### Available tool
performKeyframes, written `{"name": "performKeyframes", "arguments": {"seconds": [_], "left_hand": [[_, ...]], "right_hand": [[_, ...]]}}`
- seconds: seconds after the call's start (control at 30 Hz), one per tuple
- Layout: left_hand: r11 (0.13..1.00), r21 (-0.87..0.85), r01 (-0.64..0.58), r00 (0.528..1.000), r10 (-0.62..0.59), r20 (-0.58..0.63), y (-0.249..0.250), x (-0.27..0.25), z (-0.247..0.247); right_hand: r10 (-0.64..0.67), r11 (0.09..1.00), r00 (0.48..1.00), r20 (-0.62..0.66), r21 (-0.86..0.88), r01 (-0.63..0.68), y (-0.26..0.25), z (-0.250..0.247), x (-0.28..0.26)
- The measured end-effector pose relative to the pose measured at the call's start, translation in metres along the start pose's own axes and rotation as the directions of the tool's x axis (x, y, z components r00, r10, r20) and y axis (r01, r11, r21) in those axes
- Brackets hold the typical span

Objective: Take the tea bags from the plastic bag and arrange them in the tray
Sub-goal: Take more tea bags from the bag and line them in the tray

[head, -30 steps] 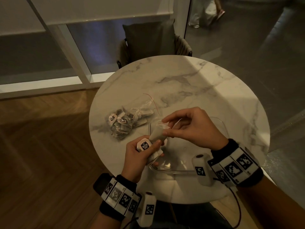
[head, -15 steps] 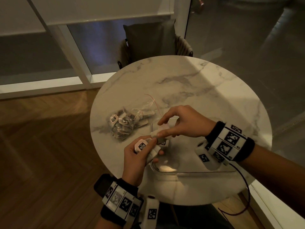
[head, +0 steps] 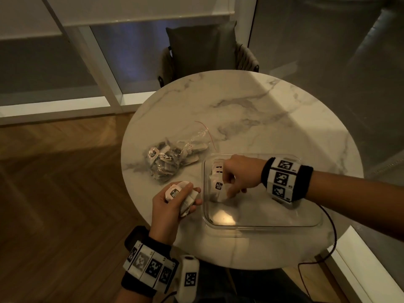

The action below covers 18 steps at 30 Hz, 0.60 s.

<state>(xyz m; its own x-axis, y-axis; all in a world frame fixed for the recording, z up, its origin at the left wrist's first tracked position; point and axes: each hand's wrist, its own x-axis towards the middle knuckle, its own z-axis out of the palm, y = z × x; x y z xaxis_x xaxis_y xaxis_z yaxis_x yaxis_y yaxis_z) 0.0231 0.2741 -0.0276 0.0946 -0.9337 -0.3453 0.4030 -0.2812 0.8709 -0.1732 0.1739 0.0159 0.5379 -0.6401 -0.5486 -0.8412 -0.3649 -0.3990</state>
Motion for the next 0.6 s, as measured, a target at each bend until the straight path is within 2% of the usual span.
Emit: {"name": "performKeyframes", "arguments": {"seconds": [0.07,0.2,0.33,0.6], "left_hand": [[1.000,-0.003,-0.003,1.000,0.003,0.002,0.001,0.000,0.000],[1.000,0.011,-0.009,1.000,0.009,0.001,0.002,-0.001,0.000],[1.000,0.011,-0.001,1.000,0.001,0.000,0.001,-0.001,0.001],[1.000,0.019,0.000,1.000,0.000,-0.011,0.000,-0.001,-0.003]], "right_hand": [[-0.022,0.998,0.998,0.054,-0.062,0.026,-0.005,0.004,0.008],[-0.045,0.978,0.998,0.035,-0.204,0.051,-0.024,0.009,0.023],[-0.065,0.902,0.998,0.024,-0.427,0.069,-0.034,0.016,0.032],[-0.032,0.911,0.998,-0.049,-0.412,0.009,-0.022,0.011,0.034]]}}
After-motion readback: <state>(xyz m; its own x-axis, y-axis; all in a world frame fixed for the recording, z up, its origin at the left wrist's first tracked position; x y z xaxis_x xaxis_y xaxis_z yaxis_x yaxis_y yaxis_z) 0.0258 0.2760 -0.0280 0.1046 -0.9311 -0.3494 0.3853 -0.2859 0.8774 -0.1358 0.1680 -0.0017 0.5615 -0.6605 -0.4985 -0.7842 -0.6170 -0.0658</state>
